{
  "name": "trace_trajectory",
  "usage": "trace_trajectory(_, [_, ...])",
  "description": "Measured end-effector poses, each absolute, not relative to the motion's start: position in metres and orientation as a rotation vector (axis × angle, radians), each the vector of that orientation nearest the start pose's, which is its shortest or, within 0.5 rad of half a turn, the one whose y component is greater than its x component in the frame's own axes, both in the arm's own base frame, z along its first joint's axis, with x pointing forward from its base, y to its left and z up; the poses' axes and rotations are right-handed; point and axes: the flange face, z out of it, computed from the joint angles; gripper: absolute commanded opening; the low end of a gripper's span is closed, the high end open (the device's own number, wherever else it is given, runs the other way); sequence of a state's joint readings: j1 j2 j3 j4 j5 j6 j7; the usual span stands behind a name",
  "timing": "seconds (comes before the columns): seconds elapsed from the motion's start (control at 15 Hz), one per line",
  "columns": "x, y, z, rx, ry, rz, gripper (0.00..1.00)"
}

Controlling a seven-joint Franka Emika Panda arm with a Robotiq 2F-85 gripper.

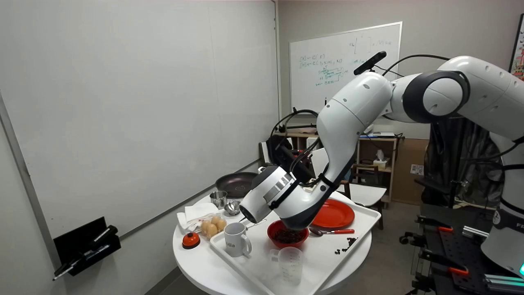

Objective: Pour the contents in the red mug into the red bowl

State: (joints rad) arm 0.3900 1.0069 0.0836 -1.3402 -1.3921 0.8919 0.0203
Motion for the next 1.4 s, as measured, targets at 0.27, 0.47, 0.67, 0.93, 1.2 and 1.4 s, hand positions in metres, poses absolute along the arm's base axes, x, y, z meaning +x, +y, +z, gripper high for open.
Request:
trace_trajectory(0.27, [0.631,0.154,0.197,1.338,0.476,-0.765,0.15])
trace_trajectory(0.47, [0.631,0.154,0.197,1.341,0.481,-0.767,0.04])
trace_trajectory(0.67, [0.628,0.151,0.195,1.319,0.451,-0.784,0.04])
trace_trajectory(0.93, [0.618,0.142,0.198,1.242,0.32,-0.825,0.04])
trace_trajectory(1.2, [0.607,0.148,0.201,1.152,0.213,-0.834,0.04])
trace_trajectory(1.4, [0.602,0.157,0.2,1.1,0.173,-0.833,0.04])
